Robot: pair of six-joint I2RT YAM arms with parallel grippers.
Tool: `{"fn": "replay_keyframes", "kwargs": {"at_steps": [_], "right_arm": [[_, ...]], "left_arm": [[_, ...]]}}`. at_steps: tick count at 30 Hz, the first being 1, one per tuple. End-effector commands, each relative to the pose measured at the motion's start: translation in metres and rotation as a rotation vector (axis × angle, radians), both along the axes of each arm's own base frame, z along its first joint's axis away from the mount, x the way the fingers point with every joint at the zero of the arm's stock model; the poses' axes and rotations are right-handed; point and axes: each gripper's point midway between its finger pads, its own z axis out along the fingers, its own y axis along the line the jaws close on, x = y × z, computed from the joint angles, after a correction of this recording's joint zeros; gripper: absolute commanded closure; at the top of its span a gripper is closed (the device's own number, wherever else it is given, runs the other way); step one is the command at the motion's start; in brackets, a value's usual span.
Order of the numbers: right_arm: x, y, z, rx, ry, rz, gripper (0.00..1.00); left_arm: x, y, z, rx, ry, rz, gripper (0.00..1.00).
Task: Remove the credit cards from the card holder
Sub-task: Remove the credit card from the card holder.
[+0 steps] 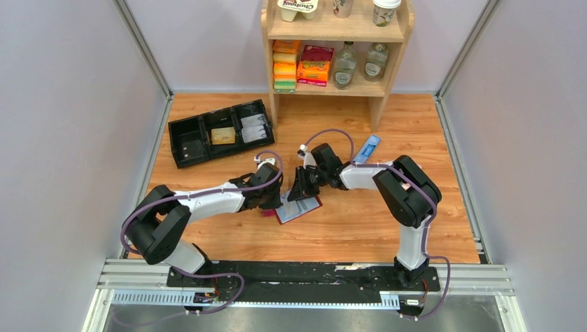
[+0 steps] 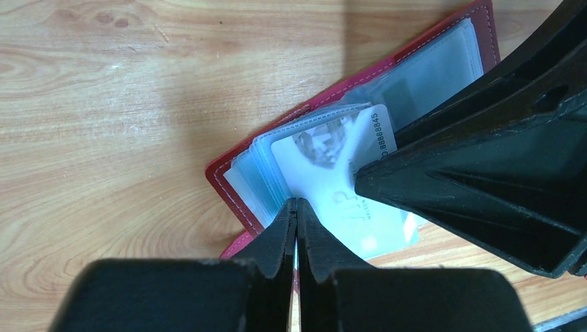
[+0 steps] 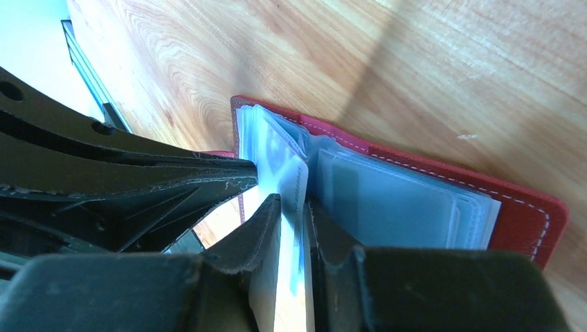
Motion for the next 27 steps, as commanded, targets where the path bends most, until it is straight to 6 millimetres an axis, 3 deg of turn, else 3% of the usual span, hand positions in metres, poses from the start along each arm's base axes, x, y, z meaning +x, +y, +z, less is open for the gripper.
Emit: {"fn": "replay_keyframes", "kwargs": {"at_steps": [1, 9, 14, 22, 27], "right_arm": [[-0.02, 0.012, 0.01, 0.03, 0.069, 0.089, 0.81], [-0.005, -0.009, 0.034, 0.163, 0.068, 0.026, 0.81], [-0.005, -0.012, 0.042, 0.213, 0.058, 0.026, 0.83], [-0.005, -0.011, 0.042, 0.236, 0.057, 0.03, 1.0], [0.002, -0.023, 0.033, 0.193, 0.06, -0.018, 1.0]], "left_arm": [[-0.018, 0.017, -0.024, 0.119, 0.074, -0.032, 0.95], [-0.026, 0.029, -0.035, 0.181, 0.115, -0.015, 0.97], [-0.027, 0.029, -0.039, 0.188, 0.134, -0.019, 0.97], [-0.028, 0.027, -0.04, 0.182, 0.14, -0.026, 0.98], [-0.029, 0.028, -0.039, 0.179, 0.138, -0.021, 0.98]]}}
